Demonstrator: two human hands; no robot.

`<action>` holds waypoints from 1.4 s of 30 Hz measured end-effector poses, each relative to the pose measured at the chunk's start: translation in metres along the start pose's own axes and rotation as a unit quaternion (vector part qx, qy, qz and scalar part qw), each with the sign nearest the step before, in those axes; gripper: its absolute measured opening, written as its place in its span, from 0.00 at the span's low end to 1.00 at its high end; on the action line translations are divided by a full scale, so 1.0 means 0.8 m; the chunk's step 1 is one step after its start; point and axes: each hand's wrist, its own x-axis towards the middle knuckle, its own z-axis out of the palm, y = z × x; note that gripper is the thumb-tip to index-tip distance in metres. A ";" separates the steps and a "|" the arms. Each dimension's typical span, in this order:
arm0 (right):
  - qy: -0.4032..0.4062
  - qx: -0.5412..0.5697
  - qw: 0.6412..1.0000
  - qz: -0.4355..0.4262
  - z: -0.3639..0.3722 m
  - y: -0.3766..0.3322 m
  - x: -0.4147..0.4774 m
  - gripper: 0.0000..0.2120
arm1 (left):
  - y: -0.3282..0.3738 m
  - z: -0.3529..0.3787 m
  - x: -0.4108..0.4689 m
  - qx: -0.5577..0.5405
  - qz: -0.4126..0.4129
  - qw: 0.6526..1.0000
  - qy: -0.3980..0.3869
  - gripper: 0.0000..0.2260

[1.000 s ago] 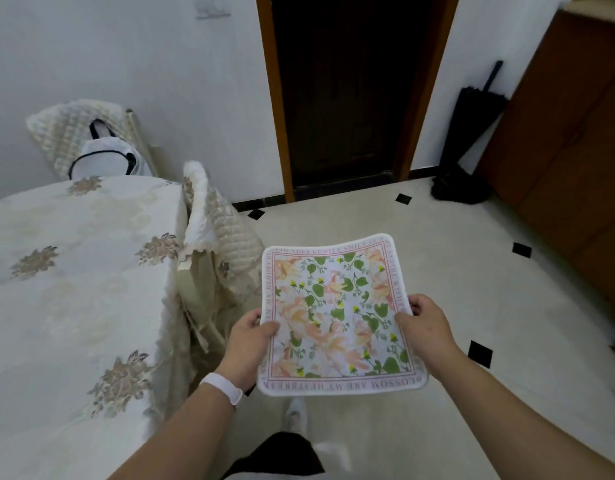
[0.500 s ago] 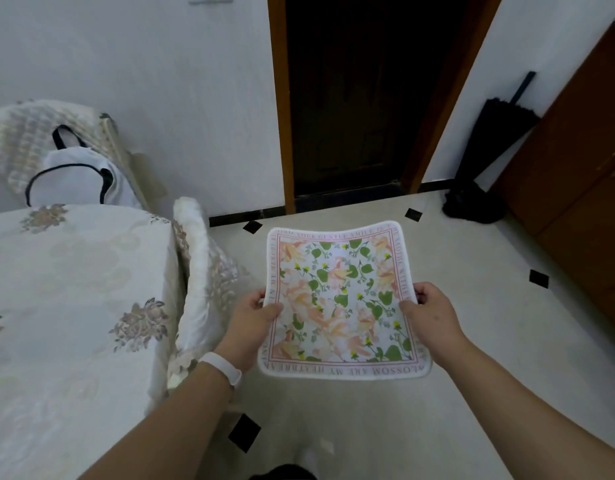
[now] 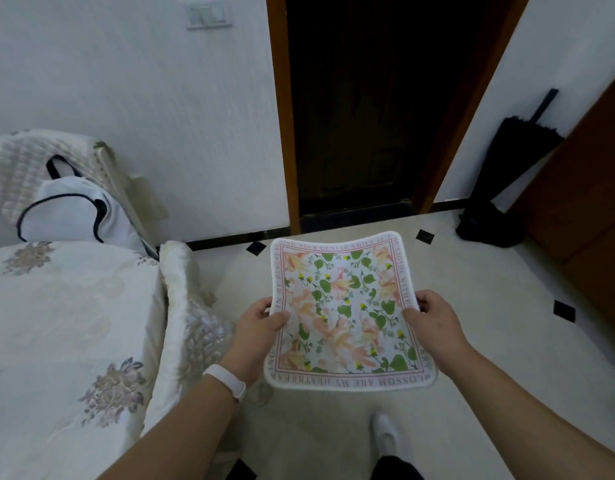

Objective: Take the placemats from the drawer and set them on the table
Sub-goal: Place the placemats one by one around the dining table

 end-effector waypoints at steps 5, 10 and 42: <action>-0.041 0.000 0.999 -0.026 -0.023 -0.029 0.092 0.04 | 0.036 0.045 0.041 -0.038 0.001 0.999 0.036 0.08; -0.094 -0.016 0.995 -0.036 -0.055 -0.049 0.182 0.05 | 0.062 0.110 0.073 -0.070 -0.002 0.995 0.073 0.09; -0.209 -0.089 0.971 -0.079 0.274 -0.303 0.366 0.06 | 0.208 -0.135 0.288 -0.166 0.063 0.969 0.173 0.09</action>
